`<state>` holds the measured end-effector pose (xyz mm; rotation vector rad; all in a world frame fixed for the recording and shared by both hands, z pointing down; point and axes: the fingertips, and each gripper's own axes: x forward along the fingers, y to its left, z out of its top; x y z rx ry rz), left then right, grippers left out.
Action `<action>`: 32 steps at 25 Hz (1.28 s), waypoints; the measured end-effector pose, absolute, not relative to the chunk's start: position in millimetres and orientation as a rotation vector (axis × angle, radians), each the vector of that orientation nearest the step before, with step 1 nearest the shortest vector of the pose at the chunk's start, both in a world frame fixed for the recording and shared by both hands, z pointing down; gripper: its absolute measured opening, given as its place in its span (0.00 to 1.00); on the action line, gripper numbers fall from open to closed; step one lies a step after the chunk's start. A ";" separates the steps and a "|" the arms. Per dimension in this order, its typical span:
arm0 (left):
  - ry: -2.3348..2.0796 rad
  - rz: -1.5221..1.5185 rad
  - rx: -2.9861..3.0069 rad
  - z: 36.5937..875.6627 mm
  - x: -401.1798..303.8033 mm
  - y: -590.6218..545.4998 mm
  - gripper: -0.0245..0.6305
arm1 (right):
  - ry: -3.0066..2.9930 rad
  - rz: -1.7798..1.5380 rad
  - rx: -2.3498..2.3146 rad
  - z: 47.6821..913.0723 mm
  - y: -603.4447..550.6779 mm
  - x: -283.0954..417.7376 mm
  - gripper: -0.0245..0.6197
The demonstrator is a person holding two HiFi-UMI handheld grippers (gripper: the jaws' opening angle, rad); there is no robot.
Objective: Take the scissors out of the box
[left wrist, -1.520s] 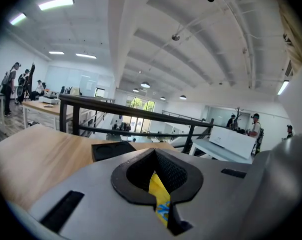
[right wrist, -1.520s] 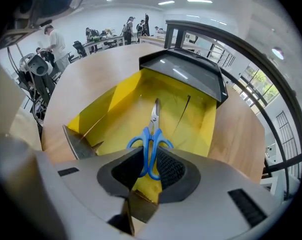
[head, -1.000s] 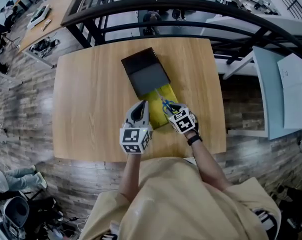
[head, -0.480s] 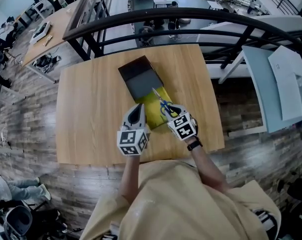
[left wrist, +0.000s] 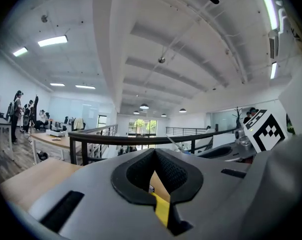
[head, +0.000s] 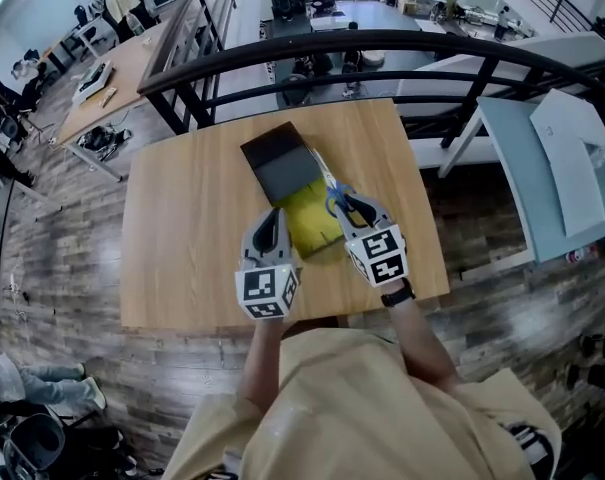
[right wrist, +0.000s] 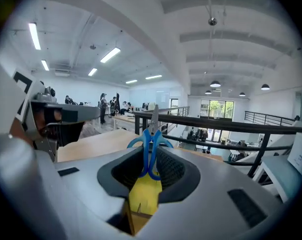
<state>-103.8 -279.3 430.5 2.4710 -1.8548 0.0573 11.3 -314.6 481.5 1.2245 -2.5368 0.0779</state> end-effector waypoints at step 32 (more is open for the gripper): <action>-1.932 -0.158 2.609 358.5 -62.9 -146.4 0.06 | -2.780 -0.127 1.388 372.2 -187.8 35.9 0.16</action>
